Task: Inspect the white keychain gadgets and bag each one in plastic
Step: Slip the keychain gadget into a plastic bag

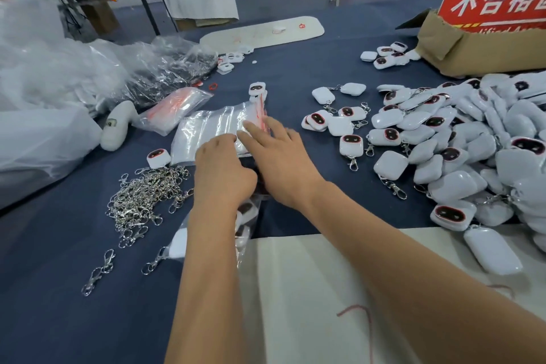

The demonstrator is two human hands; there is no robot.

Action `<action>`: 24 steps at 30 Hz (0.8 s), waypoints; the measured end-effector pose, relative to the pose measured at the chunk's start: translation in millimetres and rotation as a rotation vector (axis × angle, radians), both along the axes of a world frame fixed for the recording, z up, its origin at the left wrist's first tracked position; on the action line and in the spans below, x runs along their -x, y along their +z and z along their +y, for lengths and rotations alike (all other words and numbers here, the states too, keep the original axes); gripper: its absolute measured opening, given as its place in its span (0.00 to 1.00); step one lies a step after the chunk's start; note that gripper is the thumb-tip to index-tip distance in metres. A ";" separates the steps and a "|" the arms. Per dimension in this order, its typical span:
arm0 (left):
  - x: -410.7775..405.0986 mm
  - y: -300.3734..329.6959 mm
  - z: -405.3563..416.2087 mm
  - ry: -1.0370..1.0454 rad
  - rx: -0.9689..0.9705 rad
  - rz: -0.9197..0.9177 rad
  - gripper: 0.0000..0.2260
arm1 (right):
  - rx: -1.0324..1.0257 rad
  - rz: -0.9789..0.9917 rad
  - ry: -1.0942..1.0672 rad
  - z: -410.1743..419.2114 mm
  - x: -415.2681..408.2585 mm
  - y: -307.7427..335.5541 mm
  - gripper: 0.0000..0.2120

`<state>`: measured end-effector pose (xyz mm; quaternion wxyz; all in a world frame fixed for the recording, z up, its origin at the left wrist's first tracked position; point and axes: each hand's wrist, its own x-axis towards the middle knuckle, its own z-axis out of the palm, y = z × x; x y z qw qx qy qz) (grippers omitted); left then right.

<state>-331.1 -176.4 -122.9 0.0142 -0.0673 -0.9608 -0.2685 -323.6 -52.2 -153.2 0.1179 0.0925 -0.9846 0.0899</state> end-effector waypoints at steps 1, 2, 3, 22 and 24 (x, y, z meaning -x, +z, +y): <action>0.5 -0.9 0.3 -0.016 0.000 -0.027 0.30 | -0.037 0.016 -0.004 -1.6 5.0 0.8 0.26; 0.9 -1.7 0.5 -0.024 -0.004 -0.040 0.30 | -0.068 0.047 -0.008 -2.9 7.4 3.0 0.20; 1.2 -2.6 0.6 -0.028 -0.009 -0.042 0.29 | -0.079 0.081 -0.016 -2.7 7.6 5.6 0.13; 1.0 12.0 5.0 -0.143 -0.281 0.580 0.05 | 0.683 0.644 -0.019 20.2 -43.8 18.0 0.11; -4.0 21.3 9.5 -0.238 -0.324 0.585 0.04 | 0.681 0.603 -0.038 32.9 -54.2 16.6 0.05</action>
